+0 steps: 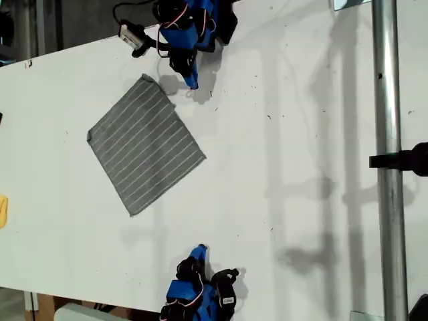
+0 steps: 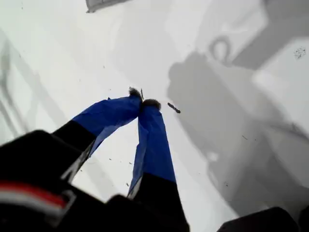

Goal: Grasp corners of a towel and fold twice.

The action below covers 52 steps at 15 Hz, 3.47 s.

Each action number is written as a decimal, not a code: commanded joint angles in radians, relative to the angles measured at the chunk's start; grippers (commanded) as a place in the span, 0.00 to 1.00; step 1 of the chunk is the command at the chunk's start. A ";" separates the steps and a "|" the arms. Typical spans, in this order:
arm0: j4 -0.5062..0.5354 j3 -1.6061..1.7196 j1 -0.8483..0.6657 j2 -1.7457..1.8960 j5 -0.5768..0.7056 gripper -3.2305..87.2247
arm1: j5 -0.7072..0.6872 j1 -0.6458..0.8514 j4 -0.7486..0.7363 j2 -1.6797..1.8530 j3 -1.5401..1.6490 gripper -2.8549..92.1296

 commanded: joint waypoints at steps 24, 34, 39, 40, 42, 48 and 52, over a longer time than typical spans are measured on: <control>-0.071 -1.494 -0.084 -1.559 0.305 0.00 | -0.827 0.861 -0.037 -1.347 -1.235 0.03; -0.055 -1.517 -0.097 -1.582 0.318 0.00 | -0.857 0.902 -0.282 -1.413 -0.925 0.03; -0.049 -1.516 -0.097 -1.582 0.314 0.00 | -0.879 0.916 -0.492 -1.592 -0.830 0.03; -0.048 -1.516 -0.097 -1.582 0.314 0.00 | -0.879 0.907 -0.526 -1.635 -0.833 0.03; -0.044 -1.516 -0.098 -1.582 0.313 0.00 | -0.879 0.904 -0.575 -1.724 -0.853 0.03; -0.048 -1.514 -0.100 -1.586 0.311 0.00 | -0.845 0.825 -0.488 -1.735 -0.868 0.03; -0.043 -1.513 -0.100 -1.580 0.313 0.00 | -0.710 0.621 -0.407 -1.571 -0.785 0.03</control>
